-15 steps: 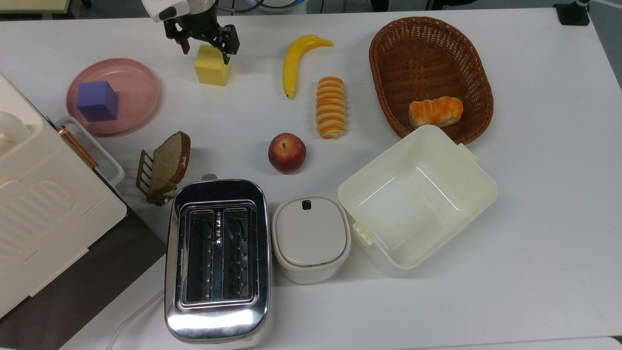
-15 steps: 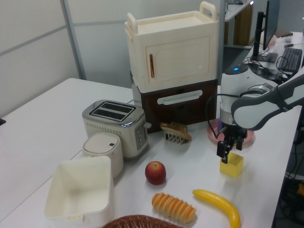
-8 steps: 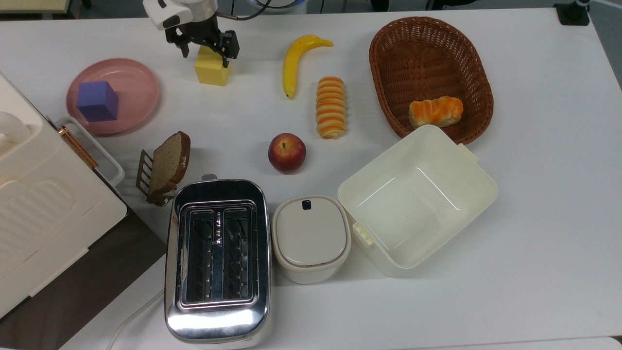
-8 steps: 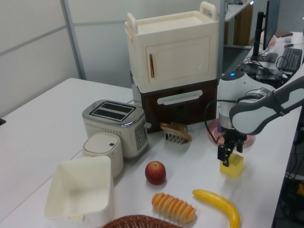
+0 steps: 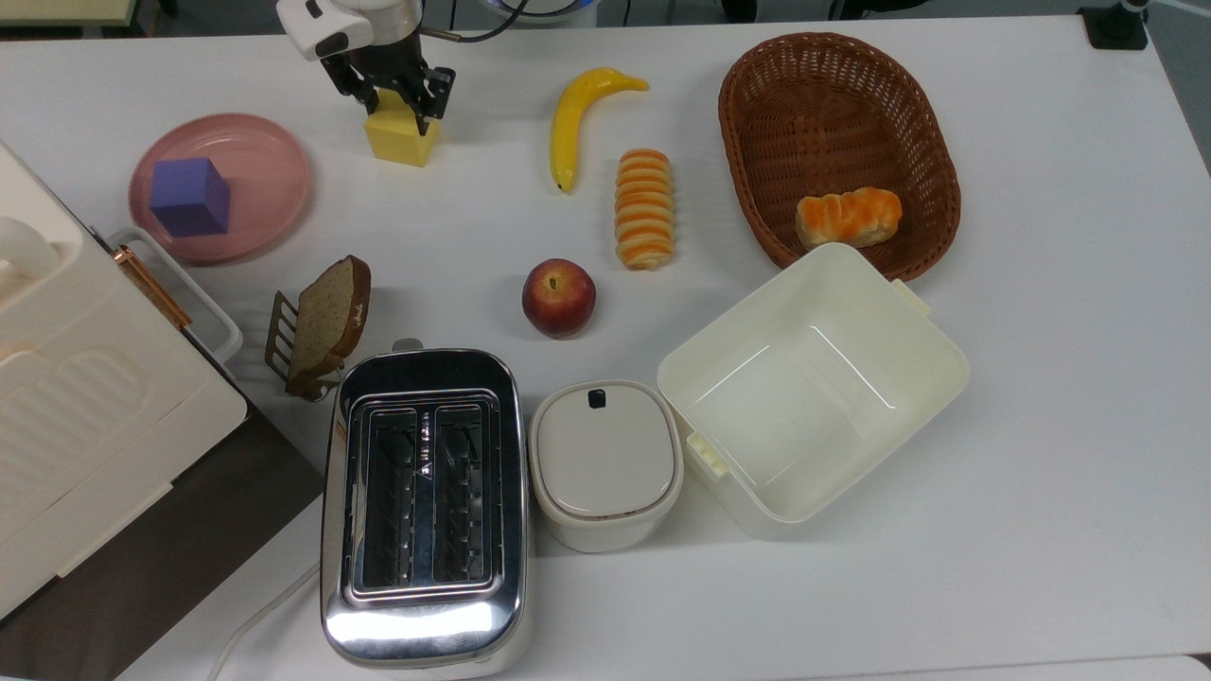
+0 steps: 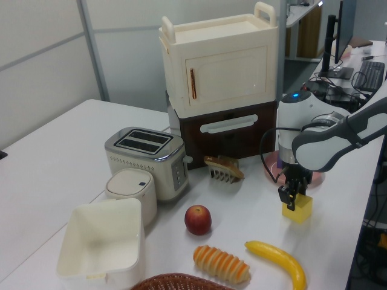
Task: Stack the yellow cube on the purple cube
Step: 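Lift the yellow cube and carry it over the purple cube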
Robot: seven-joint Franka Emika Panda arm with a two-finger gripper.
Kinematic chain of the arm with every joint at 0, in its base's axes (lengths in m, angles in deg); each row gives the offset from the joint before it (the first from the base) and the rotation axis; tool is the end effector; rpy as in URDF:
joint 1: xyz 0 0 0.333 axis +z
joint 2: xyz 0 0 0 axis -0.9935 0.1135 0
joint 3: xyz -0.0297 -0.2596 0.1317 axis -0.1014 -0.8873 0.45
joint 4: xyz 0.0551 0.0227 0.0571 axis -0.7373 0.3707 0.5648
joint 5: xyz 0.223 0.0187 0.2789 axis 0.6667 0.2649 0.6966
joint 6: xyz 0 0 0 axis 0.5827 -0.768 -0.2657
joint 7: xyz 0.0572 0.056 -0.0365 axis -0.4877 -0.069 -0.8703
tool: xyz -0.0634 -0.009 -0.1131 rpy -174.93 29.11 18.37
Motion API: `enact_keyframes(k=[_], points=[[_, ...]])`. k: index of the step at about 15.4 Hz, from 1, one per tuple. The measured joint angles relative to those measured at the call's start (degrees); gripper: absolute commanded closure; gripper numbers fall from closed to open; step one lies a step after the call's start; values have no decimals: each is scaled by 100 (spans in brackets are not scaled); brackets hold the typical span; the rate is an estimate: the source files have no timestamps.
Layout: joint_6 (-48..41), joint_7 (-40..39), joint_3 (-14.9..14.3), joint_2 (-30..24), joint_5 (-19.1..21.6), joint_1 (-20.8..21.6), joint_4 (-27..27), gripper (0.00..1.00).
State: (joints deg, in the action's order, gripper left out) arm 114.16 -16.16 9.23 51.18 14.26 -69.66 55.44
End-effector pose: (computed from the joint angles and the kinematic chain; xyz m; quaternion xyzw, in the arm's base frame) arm 0.4012 -0.1211 0.3189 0.9932 -0.1052 -0.0149 0.0477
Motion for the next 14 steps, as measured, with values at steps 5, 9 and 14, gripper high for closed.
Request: enact_keyframes(k=[5, 9, 14], points=[[1, 2, -13, -4, 0, 0, -6, 95], [2, 16, -99, -43, 0, -113, -80, 97], [6, 120, -170, -312, 0, -428, -348, 97]])
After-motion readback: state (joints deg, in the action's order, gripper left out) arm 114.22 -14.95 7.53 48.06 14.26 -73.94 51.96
